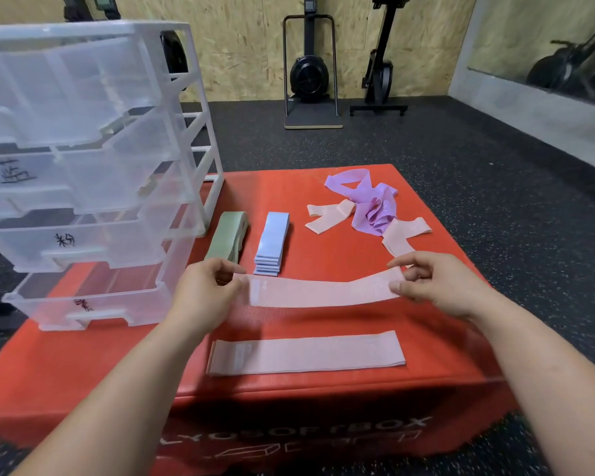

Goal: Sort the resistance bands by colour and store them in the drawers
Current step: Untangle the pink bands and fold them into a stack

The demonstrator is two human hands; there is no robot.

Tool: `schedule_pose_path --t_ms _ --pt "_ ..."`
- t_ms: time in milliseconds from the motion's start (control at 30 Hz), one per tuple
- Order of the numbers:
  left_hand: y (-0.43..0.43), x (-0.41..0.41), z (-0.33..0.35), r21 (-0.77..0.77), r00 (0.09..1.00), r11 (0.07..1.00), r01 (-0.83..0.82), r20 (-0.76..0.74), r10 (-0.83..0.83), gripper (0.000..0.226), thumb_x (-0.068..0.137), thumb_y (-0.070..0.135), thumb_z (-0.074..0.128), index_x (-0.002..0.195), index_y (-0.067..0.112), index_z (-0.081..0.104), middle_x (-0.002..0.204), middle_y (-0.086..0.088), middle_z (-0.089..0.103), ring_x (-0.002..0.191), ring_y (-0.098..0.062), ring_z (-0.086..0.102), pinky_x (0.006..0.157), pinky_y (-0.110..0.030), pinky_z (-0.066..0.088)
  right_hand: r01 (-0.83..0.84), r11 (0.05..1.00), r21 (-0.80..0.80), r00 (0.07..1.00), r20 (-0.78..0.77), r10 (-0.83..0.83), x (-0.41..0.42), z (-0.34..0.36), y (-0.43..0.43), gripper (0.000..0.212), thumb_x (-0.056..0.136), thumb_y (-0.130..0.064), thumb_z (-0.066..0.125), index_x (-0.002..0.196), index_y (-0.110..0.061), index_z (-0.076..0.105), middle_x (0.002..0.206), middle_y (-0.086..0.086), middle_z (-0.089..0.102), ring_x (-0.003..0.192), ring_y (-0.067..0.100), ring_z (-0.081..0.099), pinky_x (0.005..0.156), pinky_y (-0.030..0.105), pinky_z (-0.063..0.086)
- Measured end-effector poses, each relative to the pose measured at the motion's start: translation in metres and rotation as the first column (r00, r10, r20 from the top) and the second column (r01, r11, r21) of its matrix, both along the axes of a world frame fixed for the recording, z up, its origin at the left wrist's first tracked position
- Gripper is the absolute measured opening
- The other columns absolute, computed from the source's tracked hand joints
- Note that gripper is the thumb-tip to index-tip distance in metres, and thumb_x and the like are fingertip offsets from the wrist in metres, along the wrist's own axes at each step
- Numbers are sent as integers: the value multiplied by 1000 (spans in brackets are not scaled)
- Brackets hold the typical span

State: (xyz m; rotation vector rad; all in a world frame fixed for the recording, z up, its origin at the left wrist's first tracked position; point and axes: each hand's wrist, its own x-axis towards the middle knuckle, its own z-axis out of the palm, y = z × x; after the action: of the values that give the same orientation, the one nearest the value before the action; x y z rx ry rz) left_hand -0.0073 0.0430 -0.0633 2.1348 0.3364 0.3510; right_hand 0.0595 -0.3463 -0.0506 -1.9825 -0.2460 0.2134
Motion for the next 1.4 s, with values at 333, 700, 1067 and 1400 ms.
schedule_pose_path --t_ms 333,700,1067,1400 --pt "8 -40 2 83 999 996 29 -17 -28 13 88 12 79 86 25 76 80 -1 73 75 -21 68 72 -34 57 23 994 -108 999 46 -18 -37 -5 3 19 90 -13 79 106 -22 74 68 -1 66 58 17 52 61 33 45" --pt "10 -62 1 260 995 961 94 -46 -85 16 87 13 78 93 26 72 79 6 70 75 -13 67 69 -28 54 27 930 -365 990 139 25 -59 -11 10 21 85 -22 82 99 -34 72 71 -11 72 63 6 64 65 29 46" --pt "7 -68 -10 470 979 864 181 -165 -116 28 79 4 67 98 24 72 78 9 66 79 -18 63 68 -32 49 7 850 -527 985 150 84 -68 -14 16 23 79 -22 83 93 -37 71 69 -16 69 65 1 62 65 24 46" --pt "4 -67 -18 649 973 726 230 -172 -155 48 86 26 77 131 29 62 107 3 50 107 -27 58 89 -41 52 -11 769 -639 967 189 170 -69 -12 10 34 74 -45 88 102 -44 70 93 -12 59 85 4 62 81 29 50"
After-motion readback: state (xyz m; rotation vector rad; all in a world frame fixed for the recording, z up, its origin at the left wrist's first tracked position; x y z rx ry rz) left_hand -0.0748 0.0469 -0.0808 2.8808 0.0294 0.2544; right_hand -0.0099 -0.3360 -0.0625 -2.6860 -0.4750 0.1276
